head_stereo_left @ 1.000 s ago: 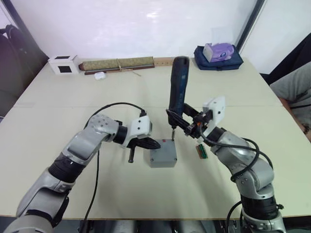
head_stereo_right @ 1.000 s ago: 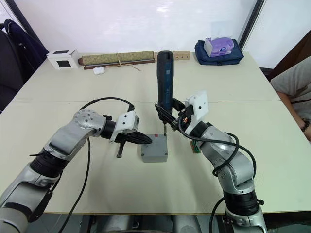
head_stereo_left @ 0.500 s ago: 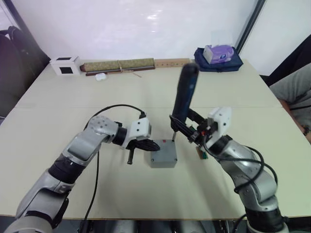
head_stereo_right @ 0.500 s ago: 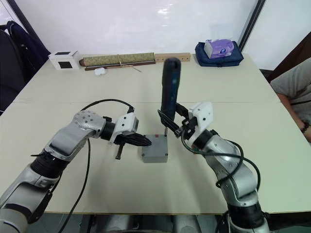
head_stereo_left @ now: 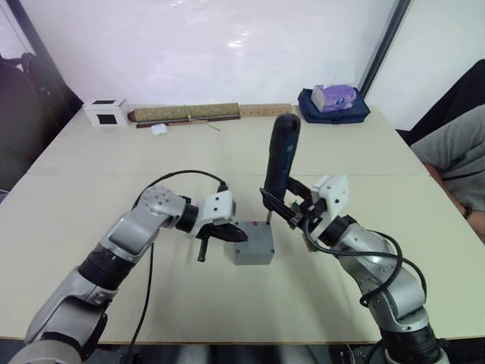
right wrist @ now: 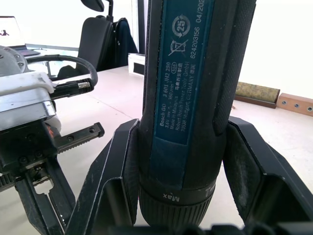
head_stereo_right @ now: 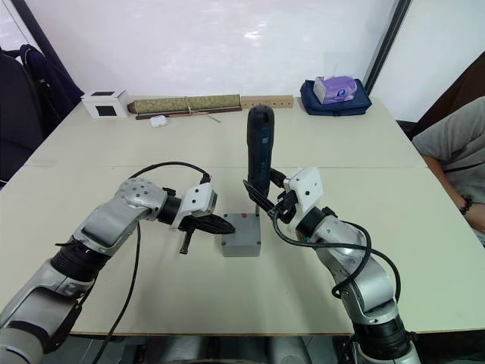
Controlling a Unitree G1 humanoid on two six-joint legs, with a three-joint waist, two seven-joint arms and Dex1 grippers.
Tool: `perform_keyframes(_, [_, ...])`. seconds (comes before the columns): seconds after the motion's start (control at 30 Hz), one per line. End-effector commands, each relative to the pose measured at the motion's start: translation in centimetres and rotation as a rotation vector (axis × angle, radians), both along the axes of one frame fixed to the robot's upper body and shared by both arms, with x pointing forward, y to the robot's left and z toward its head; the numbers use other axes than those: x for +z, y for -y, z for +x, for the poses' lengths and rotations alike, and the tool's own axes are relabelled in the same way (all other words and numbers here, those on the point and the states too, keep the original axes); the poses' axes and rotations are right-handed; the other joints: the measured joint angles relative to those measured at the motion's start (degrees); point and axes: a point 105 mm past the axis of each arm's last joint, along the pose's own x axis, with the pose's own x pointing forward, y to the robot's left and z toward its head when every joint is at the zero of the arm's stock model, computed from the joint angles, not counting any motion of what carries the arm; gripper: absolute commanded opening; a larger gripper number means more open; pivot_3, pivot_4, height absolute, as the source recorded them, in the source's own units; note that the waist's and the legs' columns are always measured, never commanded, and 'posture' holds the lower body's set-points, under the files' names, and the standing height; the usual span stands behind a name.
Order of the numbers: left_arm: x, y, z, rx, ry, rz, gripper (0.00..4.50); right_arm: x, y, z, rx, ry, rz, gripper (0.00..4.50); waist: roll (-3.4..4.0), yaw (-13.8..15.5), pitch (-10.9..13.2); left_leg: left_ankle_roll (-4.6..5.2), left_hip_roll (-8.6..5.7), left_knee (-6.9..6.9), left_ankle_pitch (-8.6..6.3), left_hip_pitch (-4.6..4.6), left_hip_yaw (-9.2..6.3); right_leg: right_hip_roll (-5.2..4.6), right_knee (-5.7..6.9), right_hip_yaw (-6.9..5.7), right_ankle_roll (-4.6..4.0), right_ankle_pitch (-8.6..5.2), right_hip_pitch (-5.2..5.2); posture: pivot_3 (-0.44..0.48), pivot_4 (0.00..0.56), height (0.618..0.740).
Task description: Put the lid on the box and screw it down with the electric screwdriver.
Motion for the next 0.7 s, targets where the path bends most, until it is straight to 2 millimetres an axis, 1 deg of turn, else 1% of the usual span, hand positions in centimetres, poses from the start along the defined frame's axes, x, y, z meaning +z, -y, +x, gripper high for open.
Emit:
perform_keyframes(0.03, [-1.03, -0.13, -0.27, 0.010, -0.022, 0.032, 0.00, -5.86, 0.61, 0.12, -0.031, -0.236, -0.085, 1.83, 0.02, 0.00, -0.03, 0.00, 0.00, -0.03, 0.00, 0.00, -0.01, -0.01, -0.01, 0.00, 0.00, 0.00, 0.00, 0.000, 0.150, 0.740])
perform_keyframes(0.37, [-1.09, -0.06, -0.30, 0.010, -0.025, 0.033, 0.00, -5.87, 0.41, 0.10, -0.027, -0.234, -0.082, 1.83, 0.00, 0.04, -0.06, 0.00, -0.01, -0.19, 0.00, 0.01, -0.02, -0.09, -0.14, 0.00, -0.01, -0.01, -0.01, 0.000, 0.150, 0.740])
perform_keyframes(0.7, [-1.13, -0.13, -0.07, 0.012, -0.023, 0.033, 0.00, -5.70, 0.30, 0.21, -0.026, -0.226, -0.078, 1.83, -0.01, 0.07, -0.14, 0.00, 0.00, -0.60, 0.00, -0.04, -0.09, -0.14, -0.65, -0.03, -0.03, 0.01, 0.02, 0.000, 0.150, 0.740])
